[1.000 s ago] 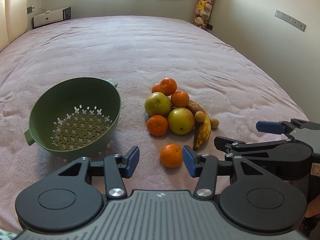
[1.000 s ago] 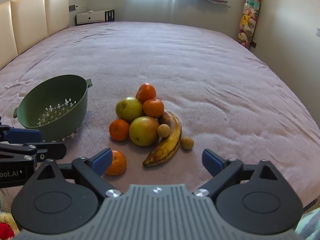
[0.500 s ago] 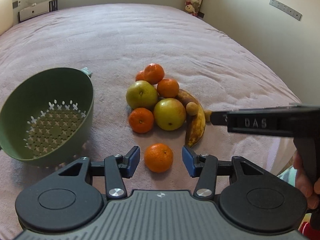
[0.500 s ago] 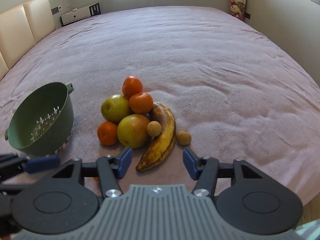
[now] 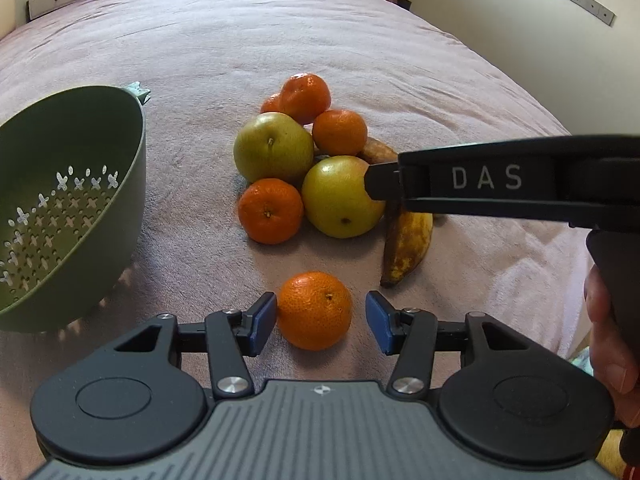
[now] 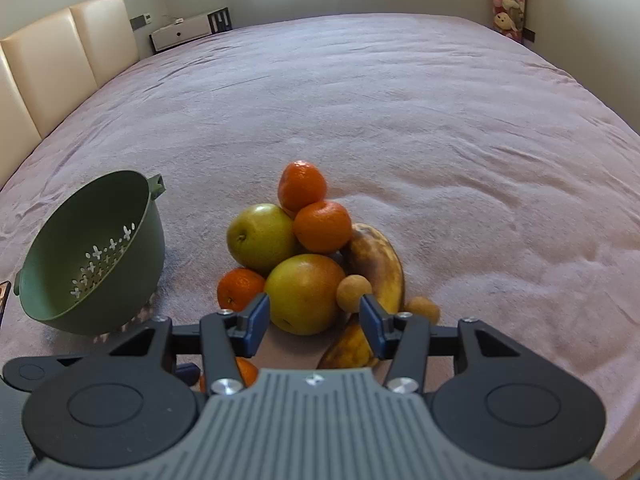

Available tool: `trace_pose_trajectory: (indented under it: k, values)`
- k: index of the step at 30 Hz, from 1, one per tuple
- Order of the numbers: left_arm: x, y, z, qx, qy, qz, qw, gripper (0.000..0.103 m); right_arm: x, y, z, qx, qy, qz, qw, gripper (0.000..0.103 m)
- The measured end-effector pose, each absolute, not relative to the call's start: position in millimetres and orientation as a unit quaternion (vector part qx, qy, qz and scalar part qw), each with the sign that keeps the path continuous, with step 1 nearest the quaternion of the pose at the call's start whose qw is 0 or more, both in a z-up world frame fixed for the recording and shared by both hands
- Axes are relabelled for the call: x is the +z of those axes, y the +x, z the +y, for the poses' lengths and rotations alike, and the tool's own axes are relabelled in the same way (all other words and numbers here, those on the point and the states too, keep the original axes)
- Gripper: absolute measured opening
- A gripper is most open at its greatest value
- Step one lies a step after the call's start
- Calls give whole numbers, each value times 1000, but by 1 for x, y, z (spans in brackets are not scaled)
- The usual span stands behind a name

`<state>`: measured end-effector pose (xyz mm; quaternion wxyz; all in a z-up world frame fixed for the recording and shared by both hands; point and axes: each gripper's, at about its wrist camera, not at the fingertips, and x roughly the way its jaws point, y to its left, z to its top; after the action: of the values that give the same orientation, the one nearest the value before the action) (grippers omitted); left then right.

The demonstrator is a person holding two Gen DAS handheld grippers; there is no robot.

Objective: Organize fruits
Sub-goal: 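Move the left gripper to the loose mandarin and close on it, then carry the mandarin in the left gripper over the green colander while the right gripper grasps another mandarin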

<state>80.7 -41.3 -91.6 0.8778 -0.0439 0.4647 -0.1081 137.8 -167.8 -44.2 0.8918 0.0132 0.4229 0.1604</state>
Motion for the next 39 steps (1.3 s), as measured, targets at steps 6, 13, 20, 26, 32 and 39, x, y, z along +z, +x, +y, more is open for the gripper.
trace_pose_trajectory:
  k: [6, 13, 20, 26, 32, 39]
  values:
    - [-106, 90, -43, -104, -46, 483, 868, 59, -49, 142, -150, 192, -14, 405, 894, 48]
    - [-98, 89, -36, -98, -51, 476, 872, 51, -55, 149, -140, 199, -28, 401, 894, 48]
    - [-71, 88, -20, -77, -72, 467, 878, 51, -54, 160, -141, 187, -27, 396, 898, 48]
    - [-36, 87, -9, -71, -86, 438, 892, 51, -45, 176, -141, 176, -18, 383, 907, 48]
    - [-7, 93, 11, -54, -112, 404, 906, 51, -37, 198, -135, 169, -21, 363, 916, 48]
    - [3, 99, 42, -1, -124, 382, 916, 51, -47, 240, -121, 161, -16, 377, 912, 58]
